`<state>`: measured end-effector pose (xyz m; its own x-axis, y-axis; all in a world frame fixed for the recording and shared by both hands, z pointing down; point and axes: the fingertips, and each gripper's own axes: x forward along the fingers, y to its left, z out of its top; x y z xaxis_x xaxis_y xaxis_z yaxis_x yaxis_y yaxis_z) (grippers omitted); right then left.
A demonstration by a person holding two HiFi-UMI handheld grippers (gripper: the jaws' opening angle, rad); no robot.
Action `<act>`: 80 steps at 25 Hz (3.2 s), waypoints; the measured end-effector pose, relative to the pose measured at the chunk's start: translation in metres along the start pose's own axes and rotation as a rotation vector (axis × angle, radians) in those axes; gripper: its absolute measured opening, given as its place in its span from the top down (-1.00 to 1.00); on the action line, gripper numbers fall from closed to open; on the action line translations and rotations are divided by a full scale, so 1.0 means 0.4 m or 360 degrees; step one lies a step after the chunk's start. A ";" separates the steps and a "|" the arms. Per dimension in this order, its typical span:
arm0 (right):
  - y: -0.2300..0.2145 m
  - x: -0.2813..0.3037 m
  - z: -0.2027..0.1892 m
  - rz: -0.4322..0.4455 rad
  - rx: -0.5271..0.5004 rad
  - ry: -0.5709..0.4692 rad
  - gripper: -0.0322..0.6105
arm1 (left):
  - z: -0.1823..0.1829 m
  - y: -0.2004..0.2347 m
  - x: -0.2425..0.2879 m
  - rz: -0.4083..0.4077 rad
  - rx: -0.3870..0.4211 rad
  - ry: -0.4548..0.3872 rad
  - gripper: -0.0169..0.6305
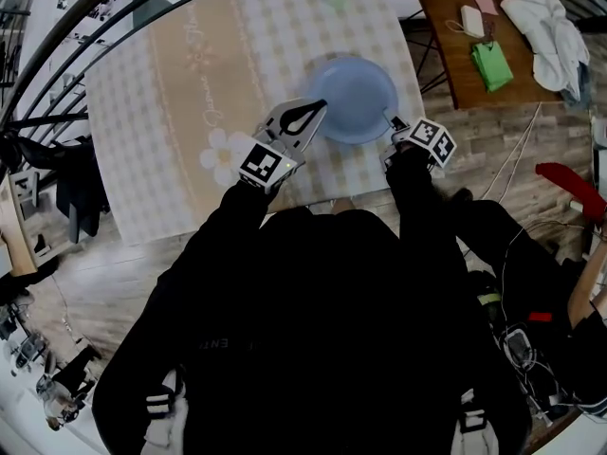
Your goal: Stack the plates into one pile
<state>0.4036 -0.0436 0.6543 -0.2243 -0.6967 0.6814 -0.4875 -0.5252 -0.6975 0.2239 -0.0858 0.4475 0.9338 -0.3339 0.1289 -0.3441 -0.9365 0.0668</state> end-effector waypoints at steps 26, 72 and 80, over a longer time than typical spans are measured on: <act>0.356 -0.101 0.010 0.0582 -0.1065 -0.0250 0.41 | 0.011 0.000 -0.026 0.0023 -0.0023 0.0036 0.88; 0.868 -0.492 -0.172 0.1255 -0.2076 -0.0622 0.89 | 0.360 -0.036 -0.153 0.0080 0.0059 -0.0226 0.88; 0.858 -0.485 -0.171 0.1246 -0.2068 -0.0615 0.89 | 0.350 -0.031 -0.156 0.0101 0.0057 -0.0214 0.88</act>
<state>0.2221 -0.0554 0.2977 -0.6379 -0.7699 0.0164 -0.7699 0.6371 -0.0366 0.1837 -0.0682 0.3000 0.9159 -0.4015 -0.0021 -0.4013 -0.9156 0.0273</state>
